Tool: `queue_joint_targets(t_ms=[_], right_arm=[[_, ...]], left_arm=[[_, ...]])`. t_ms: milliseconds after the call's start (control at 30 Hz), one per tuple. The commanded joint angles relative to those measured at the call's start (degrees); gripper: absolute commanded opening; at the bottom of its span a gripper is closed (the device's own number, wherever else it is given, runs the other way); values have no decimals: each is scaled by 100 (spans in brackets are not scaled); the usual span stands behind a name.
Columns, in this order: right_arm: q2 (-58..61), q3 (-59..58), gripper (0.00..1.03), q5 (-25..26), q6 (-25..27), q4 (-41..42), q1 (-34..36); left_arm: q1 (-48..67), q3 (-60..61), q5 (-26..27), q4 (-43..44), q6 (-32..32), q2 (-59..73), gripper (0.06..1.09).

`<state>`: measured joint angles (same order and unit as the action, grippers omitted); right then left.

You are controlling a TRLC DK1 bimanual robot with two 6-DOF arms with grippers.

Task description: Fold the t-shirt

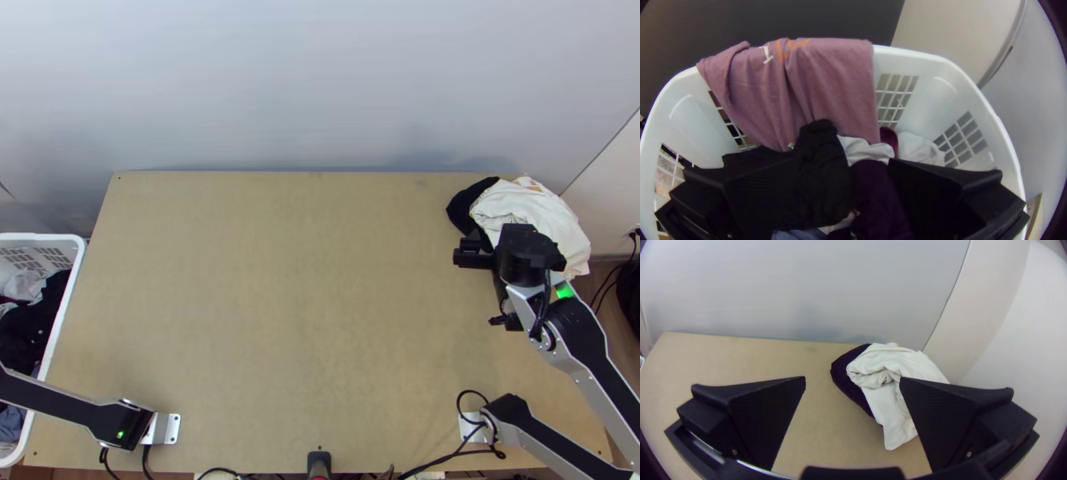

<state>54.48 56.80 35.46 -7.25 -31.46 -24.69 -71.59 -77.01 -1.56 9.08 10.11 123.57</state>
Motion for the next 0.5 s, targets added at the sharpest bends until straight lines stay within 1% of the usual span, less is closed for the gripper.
queue_joint_targets(t_ms=[0,133,267,467], right_arm=[[195,16,98,13,4,-114,8],[204,-72,98,13,13,-176,8],[274,-107,98,13,74,-194,8],[406,-169,98,13,101,-194,-10]], left_arm=[[-101,-938,-204,-117,88,1257,103],[-144,-1387,-283,-170,176,1732,103],[-250,-1879,-529,-267,184,2233,103],[-426,-2617,-758,-442,255,2804,103]])
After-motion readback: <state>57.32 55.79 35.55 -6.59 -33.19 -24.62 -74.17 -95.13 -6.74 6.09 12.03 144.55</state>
